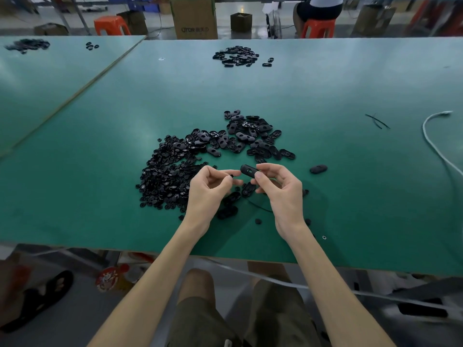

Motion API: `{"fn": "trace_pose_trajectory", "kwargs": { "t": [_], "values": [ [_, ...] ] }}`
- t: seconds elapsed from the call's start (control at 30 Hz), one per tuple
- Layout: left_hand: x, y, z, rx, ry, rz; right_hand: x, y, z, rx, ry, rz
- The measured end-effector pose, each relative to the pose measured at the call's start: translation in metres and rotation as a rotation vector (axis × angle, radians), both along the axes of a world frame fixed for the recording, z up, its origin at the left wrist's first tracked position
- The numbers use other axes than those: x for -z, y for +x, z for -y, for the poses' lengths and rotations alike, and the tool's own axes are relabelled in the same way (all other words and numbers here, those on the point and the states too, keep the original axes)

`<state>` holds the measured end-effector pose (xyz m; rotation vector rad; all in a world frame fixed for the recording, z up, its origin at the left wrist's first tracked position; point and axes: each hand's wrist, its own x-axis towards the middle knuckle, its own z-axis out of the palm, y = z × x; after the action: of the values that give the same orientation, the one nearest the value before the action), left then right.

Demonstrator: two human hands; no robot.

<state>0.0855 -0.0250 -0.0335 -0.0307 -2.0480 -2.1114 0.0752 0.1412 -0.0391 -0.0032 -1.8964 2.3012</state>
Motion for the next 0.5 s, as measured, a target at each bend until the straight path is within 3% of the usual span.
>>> {"fn": "trace_pose_trajectory", "kwargs": {
  "t": [0.5],
  "values": [
    [0.0000, -0.0008, 0.0020, 0.045, 0.030, -0.003, -0.0032, 0.0014, 0.0021, -0.060, 0.007, 0.006]
  ]
}}
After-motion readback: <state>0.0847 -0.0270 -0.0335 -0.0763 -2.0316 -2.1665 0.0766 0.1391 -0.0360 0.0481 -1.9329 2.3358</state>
